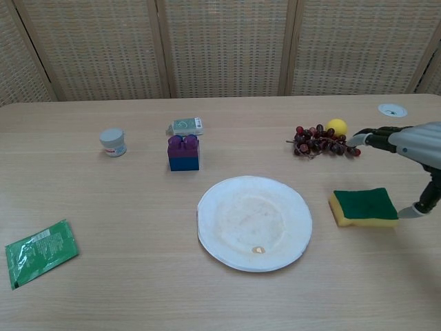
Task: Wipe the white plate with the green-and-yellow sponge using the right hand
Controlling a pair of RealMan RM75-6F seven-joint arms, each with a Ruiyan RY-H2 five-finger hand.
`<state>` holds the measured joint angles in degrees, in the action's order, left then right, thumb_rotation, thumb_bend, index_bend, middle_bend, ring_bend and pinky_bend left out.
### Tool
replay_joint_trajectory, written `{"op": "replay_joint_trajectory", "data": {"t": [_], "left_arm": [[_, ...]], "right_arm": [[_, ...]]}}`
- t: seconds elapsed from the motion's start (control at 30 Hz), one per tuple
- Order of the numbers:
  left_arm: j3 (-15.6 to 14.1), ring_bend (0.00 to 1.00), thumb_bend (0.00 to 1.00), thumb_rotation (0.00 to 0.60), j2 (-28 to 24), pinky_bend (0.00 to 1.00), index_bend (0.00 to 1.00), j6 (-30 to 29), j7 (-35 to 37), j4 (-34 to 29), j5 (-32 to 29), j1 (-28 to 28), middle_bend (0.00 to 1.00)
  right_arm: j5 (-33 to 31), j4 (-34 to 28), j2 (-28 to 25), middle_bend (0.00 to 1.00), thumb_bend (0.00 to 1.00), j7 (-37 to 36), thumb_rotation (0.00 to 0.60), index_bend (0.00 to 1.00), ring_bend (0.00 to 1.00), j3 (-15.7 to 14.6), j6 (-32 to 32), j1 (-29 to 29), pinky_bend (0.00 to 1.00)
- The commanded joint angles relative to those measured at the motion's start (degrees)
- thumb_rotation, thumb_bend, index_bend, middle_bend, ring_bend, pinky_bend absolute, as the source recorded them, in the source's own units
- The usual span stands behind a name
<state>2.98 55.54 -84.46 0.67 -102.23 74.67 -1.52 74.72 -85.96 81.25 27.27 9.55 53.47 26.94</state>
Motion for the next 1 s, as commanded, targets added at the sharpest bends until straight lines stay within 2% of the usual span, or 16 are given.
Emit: {"op": "replay_joint_trajectory", "data": {"t": [0.03,0.17,0.37,0.63,0.87,1.0], "left_arm": [[0.23,0.0,0.0,0.6,-0.12,0.0,0.0,0.72,0.01,0.14,-0.38,-0.37,0.0],[0.36,0.0,0.0,0.6,-0.25,0.0,0.0,1.96,-0.52,-0.23,-1.04,-0.88,0.0],[0.69,0.0,0.0,0.6,-0.5,0.0,0.0,2.91,-0.6,-0.68,-1.58,-1.3,0.0],[0.81,0.0,0.0,0.6,-0.88,0.0,0.0,3.8,-0.17,-0.71,-1.76,-1.59,0.0],[0.64,0.0,0.0,0.6,-1.14,0.0,0.0,2.76,0.5,-1.01,-0.57,-1.06,0.0],[0.49,0.0,0.0,0.6,-1.14,0.0,0.0,2.91,0.55,-1.03,-0.31,-1.05,0.0]], "right_arm": [[-4.31,6.09,5.41,0.04,0.04,4.94,0.6,0.08,0.0,0.95,-2.44,3.15,0.17],[-7.41,9.89,8.95,0.11,0.04,7.29,0.6,0.11,0.02,1.28,-3.36,4.89,0.24],[-9.31,13.84,12.58,0.14,0.04,9.66,0.6,0.13,0.05,0.87,-3.2,6.67,0.26],[-12.41,14.53,13.79,0.17,0.05,11.11,0.6,0.16,0.08,0.3,-3.88,7.7,0.28],[-12.77,15.2,14.93,0.24,0.07,11.33,0.6,0.19,0.14,-0.33,-3.71,8.57,0.44],[-12.69,15.77,15.71,0.31,0.15,11.39,0.6,0.26,0.2,-0.67,-3.25,8.86,0.56]]}}
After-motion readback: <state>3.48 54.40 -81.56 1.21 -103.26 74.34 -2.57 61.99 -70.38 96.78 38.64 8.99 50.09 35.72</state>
